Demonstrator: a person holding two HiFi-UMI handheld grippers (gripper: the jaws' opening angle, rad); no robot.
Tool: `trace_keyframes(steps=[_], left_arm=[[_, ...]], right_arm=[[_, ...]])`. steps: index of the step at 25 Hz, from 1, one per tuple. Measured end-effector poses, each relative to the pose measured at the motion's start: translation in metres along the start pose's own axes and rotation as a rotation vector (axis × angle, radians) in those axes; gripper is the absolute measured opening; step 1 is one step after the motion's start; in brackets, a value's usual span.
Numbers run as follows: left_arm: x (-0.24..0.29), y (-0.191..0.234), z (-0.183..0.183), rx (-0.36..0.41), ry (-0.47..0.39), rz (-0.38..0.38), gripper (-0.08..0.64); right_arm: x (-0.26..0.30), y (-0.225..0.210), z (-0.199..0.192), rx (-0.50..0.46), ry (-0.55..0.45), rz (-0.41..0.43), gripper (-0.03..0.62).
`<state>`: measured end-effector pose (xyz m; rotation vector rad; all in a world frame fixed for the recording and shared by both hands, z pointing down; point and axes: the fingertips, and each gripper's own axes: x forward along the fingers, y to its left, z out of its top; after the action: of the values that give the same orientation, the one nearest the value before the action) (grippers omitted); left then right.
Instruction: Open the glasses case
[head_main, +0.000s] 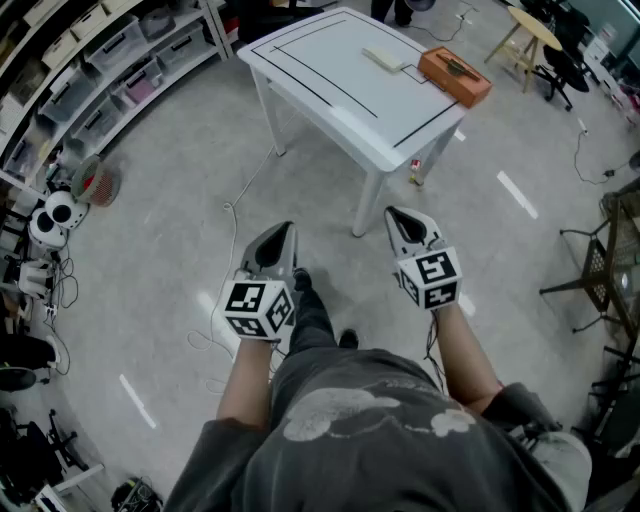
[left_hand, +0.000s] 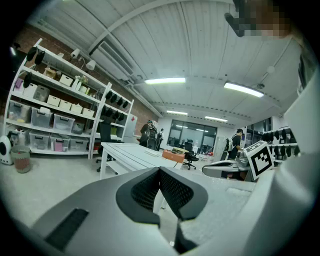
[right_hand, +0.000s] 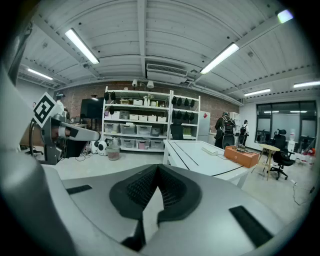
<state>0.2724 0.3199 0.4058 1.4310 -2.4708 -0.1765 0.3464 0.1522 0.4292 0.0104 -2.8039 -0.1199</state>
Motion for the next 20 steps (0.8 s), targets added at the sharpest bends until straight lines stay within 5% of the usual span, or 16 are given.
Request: trace_keyframes(steps=[11, 20], left_arm=[[0.02, 0.024, -0.005, -0.005, 0.024, -0.012, 0.002], [0.085, 0.108, 0.023, -0.01, 0.033, -0.031, 0.002]], right_arm=[[0.028, -0.012, -0.01, 0.031, 0.012, -0.025, -0.002], [0.124, -0.049, 0.026, 0.058, -0.015, -0.079, 0.0]])
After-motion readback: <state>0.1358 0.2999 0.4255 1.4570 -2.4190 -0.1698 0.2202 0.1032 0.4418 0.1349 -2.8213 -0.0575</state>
